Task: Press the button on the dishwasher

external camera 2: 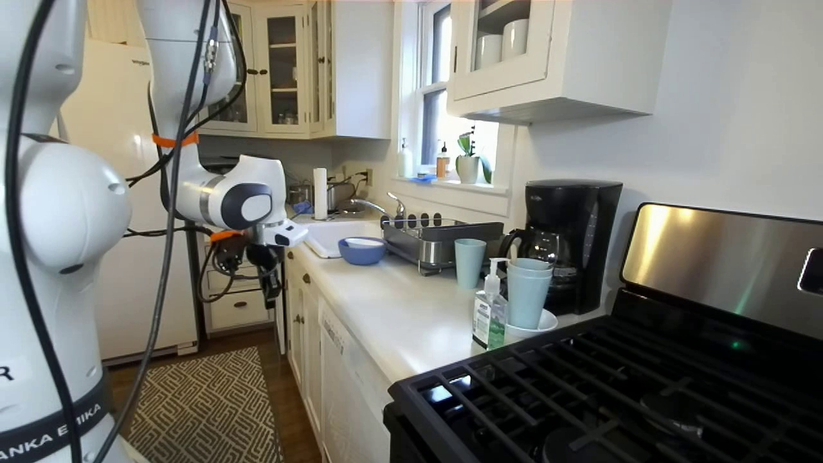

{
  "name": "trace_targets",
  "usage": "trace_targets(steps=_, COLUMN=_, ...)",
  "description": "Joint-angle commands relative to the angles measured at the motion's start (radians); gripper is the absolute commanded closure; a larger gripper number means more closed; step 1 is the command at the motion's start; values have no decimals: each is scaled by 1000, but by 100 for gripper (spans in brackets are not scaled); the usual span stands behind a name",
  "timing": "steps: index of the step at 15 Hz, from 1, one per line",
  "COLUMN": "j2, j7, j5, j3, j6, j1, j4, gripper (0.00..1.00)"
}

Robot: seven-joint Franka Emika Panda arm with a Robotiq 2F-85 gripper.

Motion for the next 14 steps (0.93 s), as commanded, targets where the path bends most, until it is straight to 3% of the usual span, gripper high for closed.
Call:
trace_targets(steps=1, j2=30, j7=-13, j5=31, j3=-22, j6=29, j1=28, j4=2, gripper=99)
trace_targets(steps=9, j2=96, j7=-13, j5=40, j3=-29, j6=74, j1=35, j4=21, gripper=100)
trace_targets(steps=10, j2=126, j7=-55, j5=71, j3=41, j6=67, j1=-26, j4=54, gripper=100)
trace_targets(steps=14, j2=233, j7=-117, j5=104, j3=70, j6=86, j1=-62, j4=136, gripper=100)
